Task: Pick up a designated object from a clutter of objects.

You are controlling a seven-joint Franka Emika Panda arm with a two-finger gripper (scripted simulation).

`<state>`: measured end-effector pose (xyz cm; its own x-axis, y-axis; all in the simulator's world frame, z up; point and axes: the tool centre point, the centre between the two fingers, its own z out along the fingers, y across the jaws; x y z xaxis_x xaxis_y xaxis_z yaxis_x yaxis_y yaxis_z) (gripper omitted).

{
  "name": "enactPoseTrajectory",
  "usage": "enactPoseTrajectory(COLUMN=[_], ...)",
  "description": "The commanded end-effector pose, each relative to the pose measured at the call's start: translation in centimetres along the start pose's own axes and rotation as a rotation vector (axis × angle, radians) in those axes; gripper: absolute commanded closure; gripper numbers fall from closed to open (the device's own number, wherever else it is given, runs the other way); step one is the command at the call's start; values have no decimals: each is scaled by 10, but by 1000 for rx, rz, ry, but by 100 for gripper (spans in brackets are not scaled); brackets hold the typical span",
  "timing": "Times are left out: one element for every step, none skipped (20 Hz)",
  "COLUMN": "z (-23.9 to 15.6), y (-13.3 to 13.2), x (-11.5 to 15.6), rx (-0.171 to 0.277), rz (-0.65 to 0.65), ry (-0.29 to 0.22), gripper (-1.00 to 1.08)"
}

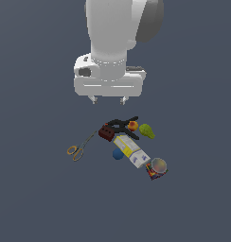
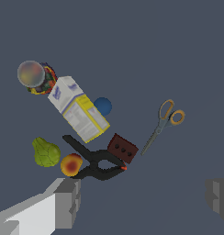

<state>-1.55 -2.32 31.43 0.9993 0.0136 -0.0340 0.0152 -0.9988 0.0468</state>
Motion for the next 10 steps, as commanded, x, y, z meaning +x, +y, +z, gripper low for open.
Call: enactPoseTrajectory(z=[2,4,6,9,13,17,21,27,32,39], y=[0,1,2,3,4,6,8,10,12,15], x=[0,1,2,3,5,6,8,10,12,13], rx=[1,3,4,6,9,12,15,18,22,26], rz=[4,9,17,26,36,49,63,78,96,115], ry=[-1,-1,-1,0,0,0,0,1,1,1], gripper=[-92,-92,-92,-92,-92,-92,-92,-92,-92,-92])
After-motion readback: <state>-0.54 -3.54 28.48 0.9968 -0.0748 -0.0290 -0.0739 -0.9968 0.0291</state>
